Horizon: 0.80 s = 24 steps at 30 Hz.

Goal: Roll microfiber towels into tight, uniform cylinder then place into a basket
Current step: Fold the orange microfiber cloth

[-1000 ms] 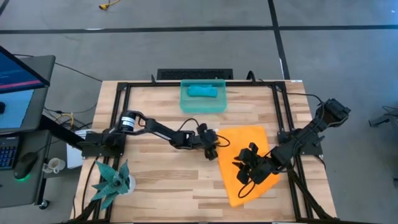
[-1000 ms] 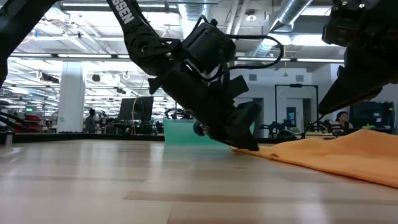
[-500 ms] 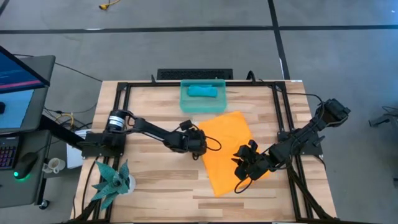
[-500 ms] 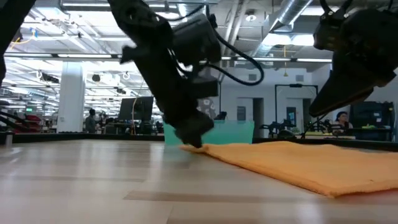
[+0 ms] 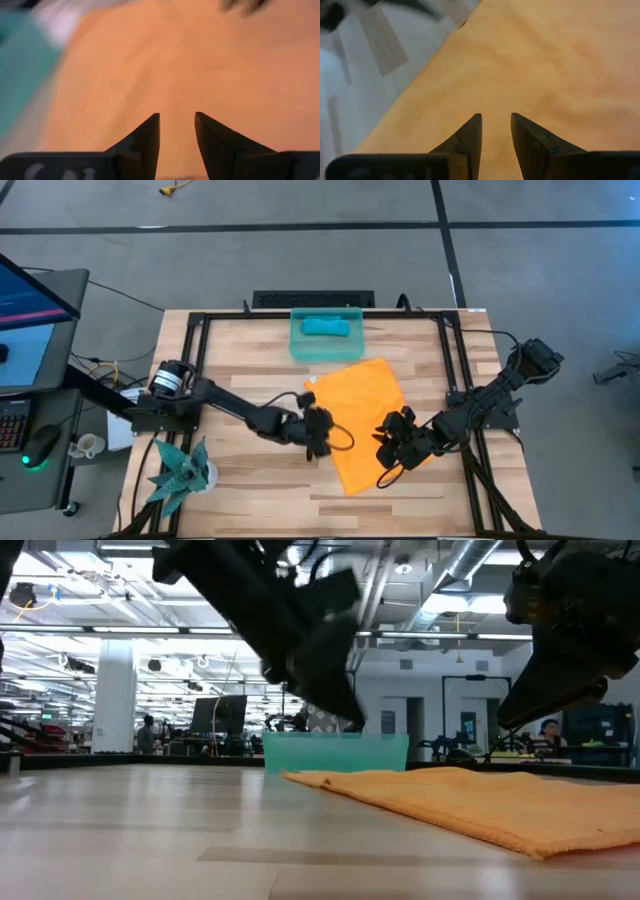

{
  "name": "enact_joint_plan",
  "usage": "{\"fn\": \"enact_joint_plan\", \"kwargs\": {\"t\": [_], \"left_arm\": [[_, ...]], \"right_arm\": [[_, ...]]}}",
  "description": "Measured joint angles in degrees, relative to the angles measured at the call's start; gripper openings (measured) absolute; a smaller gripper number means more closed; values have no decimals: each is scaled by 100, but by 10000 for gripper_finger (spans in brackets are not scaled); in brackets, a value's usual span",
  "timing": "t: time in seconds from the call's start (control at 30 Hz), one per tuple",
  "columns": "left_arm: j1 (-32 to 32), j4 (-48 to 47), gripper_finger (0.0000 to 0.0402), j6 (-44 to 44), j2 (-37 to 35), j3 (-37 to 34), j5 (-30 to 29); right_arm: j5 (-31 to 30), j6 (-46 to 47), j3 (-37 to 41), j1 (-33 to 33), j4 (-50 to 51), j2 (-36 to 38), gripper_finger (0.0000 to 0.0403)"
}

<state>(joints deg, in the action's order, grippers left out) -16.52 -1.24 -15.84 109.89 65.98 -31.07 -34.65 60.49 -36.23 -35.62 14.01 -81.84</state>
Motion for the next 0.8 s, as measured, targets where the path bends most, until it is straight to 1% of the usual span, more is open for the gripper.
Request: {"fn": "enact_joint_plan", "kwargs": {"t": [0.03, 0.1, 0.17, 0.27, 0.4, 0.6, 0.67, 0.8], "left_arm": [[-81, 350, 116, 98, 0, -75, 138], [-230, 1001, 116, 260, 0, -228, 233], [-350, 1311, 116, 313, 0, -313, 236], [-465, 1501, 116, 239, 0, -423, 234], [-585, 1654, 116, 86, 0, -457, 232], [-695, 2286, 116, 75, 273, -370, 347], [-712, 2243, 116, 72, 285, -402, 384], [-699, 2633, 116, -44, 428, -383, 516]], "right_arm": [[-10, 110, 0, -28, -18, 0, 124], [-33, 310, 0, -108, -56, 0, 124], [-170, 506, 0, -215, -146, 0, 124], [-501, 703, 0, -414, -342, 0, 124], [-908, 704, 0, -672, -722, 0, 124], [-1226, 707, -2, -991, -1110, 0, 124], [-1349, 703, 1, -1075, -1258, -5, 124], [-1535, 675, 4, -1250, -1577, -288, 124]]}}
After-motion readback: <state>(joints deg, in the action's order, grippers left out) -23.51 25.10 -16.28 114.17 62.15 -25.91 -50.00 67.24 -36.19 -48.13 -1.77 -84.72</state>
